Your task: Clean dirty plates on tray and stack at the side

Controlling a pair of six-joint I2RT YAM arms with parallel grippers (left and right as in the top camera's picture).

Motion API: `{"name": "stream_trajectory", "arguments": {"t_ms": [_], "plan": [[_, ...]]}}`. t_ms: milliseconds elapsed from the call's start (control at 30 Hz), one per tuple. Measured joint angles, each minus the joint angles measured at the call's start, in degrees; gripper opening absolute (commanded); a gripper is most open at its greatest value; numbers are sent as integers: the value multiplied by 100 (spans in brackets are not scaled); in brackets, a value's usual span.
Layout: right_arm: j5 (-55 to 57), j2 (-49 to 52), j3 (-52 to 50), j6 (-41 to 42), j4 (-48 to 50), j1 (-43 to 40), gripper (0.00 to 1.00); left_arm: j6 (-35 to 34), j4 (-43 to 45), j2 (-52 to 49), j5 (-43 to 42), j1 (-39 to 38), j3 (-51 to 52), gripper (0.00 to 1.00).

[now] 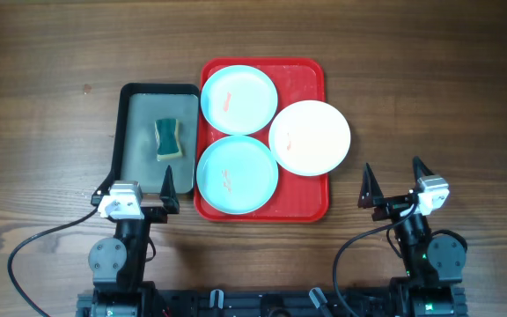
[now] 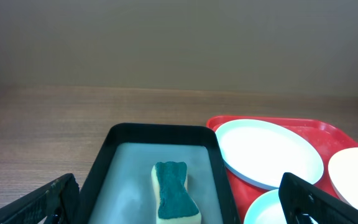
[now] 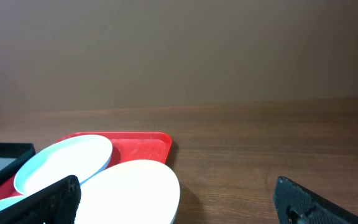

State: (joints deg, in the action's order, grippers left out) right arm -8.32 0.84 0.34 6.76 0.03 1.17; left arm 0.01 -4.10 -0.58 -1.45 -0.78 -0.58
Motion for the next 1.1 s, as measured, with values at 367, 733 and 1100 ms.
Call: {"name": "stream_trajectory", "arguments": {"t_ms": [367,733,1100], "plan": [[155,0,0,-219,-2,0,100,0,61,0,-20,0,0,100],[188,0,0,-262,490,0,100,-11,608,0,-605,0,9,100],[-551,483,1231,81,-90,-11,100,-660,-1215,-992,-984,0,-2387,100]]}}
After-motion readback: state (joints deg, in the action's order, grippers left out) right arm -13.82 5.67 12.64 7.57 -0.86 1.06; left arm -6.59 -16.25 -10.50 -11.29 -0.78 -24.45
